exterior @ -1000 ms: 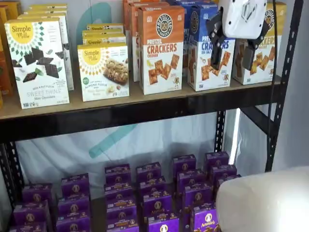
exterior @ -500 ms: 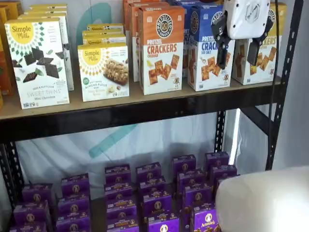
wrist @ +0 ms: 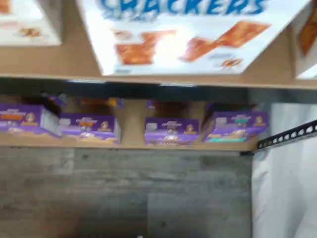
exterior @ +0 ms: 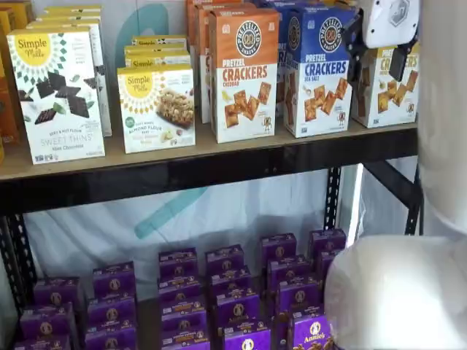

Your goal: Retrieve the yellow and white box located on the top shelf, the sixth one from the left

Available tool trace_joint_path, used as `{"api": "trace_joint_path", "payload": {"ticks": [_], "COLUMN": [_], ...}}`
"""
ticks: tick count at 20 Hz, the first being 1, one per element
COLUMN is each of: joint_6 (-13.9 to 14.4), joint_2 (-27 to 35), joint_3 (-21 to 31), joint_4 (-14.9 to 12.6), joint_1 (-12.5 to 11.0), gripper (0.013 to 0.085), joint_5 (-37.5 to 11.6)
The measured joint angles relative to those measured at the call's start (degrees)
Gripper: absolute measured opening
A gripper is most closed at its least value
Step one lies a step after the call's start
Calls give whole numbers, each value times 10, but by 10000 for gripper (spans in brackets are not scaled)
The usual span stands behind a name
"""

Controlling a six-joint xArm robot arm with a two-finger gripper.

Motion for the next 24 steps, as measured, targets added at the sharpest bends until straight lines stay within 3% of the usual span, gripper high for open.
{"api": "trace_joint_path", "payload": {"ticks": [6,10,17,24], "joint_6": [-79,-116,-156,-169], "joint_2": [46,75,113,129], "joint_3": [-33,-61,-96,-109], "joint_4": [21,35,62,76], "joint_1": [-85,-125,-167,-182], "gripper": [850,850,850,850], "joint_5": [-41,-57,-66,-77]}}
